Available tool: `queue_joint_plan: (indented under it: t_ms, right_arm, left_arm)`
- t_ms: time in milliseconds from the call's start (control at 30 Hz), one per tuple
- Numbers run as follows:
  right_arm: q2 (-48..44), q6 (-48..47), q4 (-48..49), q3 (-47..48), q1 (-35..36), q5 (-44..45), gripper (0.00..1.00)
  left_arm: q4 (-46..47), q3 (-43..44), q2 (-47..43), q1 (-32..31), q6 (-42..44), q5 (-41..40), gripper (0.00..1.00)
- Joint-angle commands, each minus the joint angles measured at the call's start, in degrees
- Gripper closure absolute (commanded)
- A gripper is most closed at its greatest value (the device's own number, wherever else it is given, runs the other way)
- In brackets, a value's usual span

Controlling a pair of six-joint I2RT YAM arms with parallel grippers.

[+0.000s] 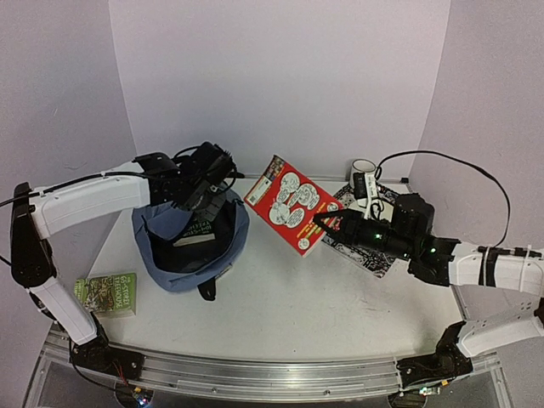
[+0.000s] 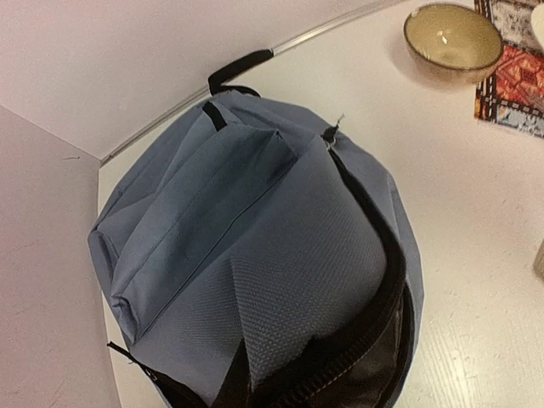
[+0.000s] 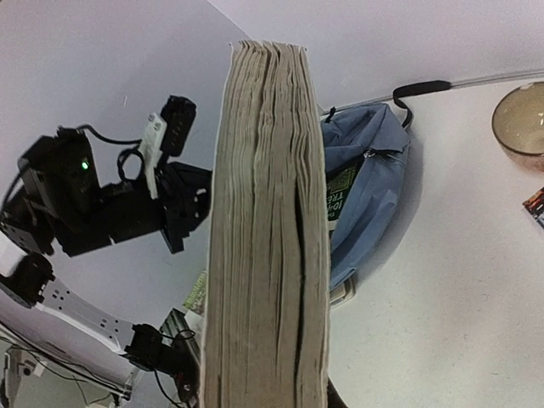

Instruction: Pack the student bag

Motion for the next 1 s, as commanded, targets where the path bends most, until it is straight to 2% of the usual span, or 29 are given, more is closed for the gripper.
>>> queue_joint_plan:
  t_ms: [0, 233, 433, 533, 633, 700, 967]
  right_arm:
    - [-3.76, -14.81, -8.22, 6.17, 1.84, 0.82, 1.0]
    - [2.34, -35.33, -24.44, 15.64, 12.21, 14.36, 1.0]
    - [7.45, -56.61, -26.35, 19.87, 23.67, 31.73, 1.0]
    - [12.27, -66.23, -26.09, 22.49, 28.51, 43.31, 1.0]
    - [18.3, -78.8, -22.77, 25.15, 33.03, 55.56, 1.0]
    - [21.29, -86.16, -17.83, 26.05, 34.67, 60.32, 1.0]
    - [28.66, -112.64, 1.07, 25.42, 35.73, 67.7, 1.0]
  left_arm:
    - [-0.18, 10.49, 1.9, -0.4, 1.69, 1.66, 1.0]
    - [-4.02, 19.93, 6.39, -0.33, 1.84, 4.07, 1.0]
    - [-5.54, 22.79, 8.27, 1.3, 1.35, 5.82, 1.0]
    - [-5.84, 23.83, 8.57, 1.93, 1.67, 8.03, 1.0]
    - [-5.97, 24.71, 8.44, 2.18, 2.29, 10.56, 1.0]
    - [-6.08, 25.13, 8.06, 2.37, 2.65, 11.17, 1.0]
    - [-6.81, 24.82, 6.9, 2.78, 3.13, 12.17, 1.0]
